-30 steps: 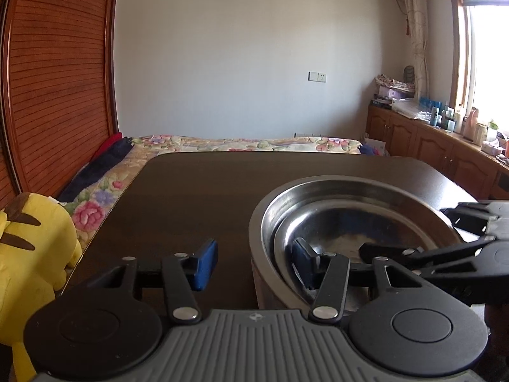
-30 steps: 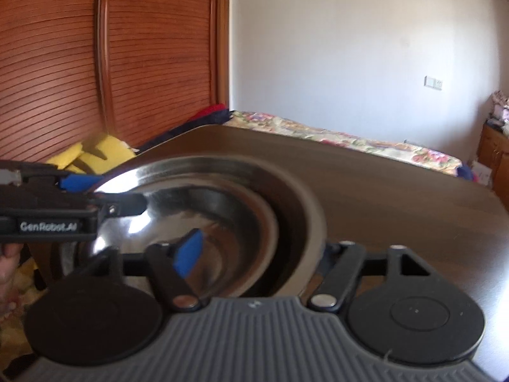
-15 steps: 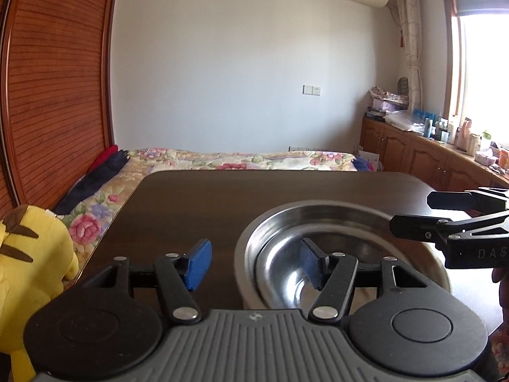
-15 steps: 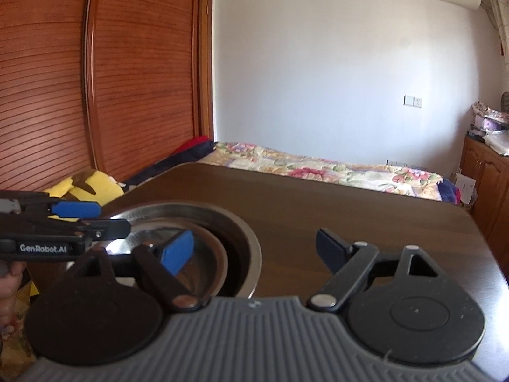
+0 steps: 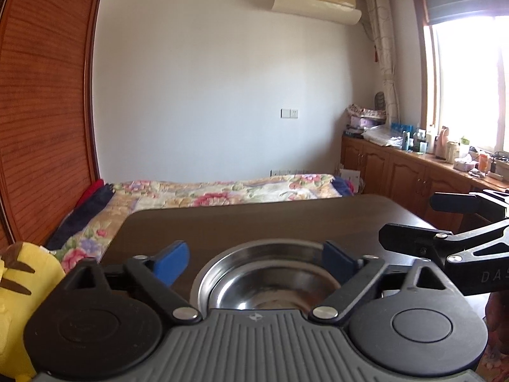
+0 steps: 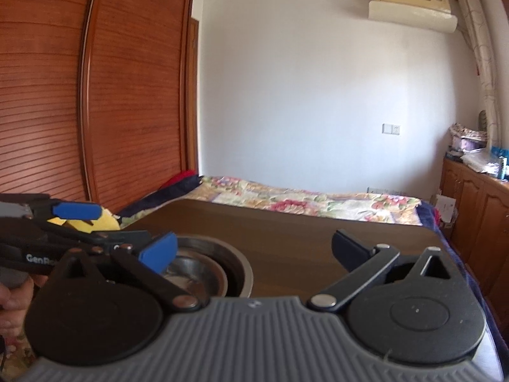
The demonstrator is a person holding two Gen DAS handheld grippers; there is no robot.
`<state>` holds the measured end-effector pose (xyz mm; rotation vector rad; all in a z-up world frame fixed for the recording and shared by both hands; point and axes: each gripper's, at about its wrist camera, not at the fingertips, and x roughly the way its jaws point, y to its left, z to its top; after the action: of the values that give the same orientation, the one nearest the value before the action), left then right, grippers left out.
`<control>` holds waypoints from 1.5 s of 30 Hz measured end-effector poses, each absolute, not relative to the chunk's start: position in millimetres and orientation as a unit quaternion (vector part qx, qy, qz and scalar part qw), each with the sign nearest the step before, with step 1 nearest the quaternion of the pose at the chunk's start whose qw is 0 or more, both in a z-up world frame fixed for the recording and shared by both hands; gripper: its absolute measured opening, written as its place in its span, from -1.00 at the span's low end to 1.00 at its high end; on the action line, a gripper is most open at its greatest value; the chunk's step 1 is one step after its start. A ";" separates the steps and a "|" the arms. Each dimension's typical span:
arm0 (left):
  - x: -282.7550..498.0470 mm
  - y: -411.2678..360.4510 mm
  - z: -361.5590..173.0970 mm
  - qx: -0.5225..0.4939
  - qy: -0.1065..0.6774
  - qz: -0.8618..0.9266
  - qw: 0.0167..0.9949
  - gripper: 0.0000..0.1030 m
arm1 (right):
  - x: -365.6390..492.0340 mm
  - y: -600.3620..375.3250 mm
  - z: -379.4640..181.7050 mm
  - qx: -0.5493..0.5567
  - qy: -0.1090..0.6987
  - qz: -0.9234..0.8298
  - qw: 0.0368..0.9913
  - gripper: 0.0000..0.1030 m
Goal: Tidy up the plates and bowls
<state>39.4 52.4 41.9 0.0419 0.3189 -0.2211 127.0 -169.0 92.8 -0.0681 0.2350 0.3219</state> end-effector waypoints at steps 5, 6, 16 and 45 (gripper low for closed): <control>32.1 43.4 54.5 0.025 0.149 -0.104 0.983 1.00 | 116.0 -177.6 102.9 -0.030 0.099 0.140 0.985 1.00; 30.4 41.1 56.2 0.024 0.148 -0.103 0.983 1.00 | 113.8 -179.3 104.5 -0.030 0.094 0.134 0.986 1.00; 15.5 25.4 64.7 0.027 0.143 -0.095 0.985 1.00 | 96.9 -195.6 111.8 -0.026 0.072 0.099 0.992 1.00; 1.9 34.7 44.4 0.030 0.151 -0.069 0.986 1.00 | 87.2 -209.8 83.5 -0.005 0.074 0.046 0.996 1.00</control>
<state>1.9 34.7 44.4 0.0603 0.3029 -0.1378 87.2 -209.8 83.5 -0.0097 0.1490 0.0917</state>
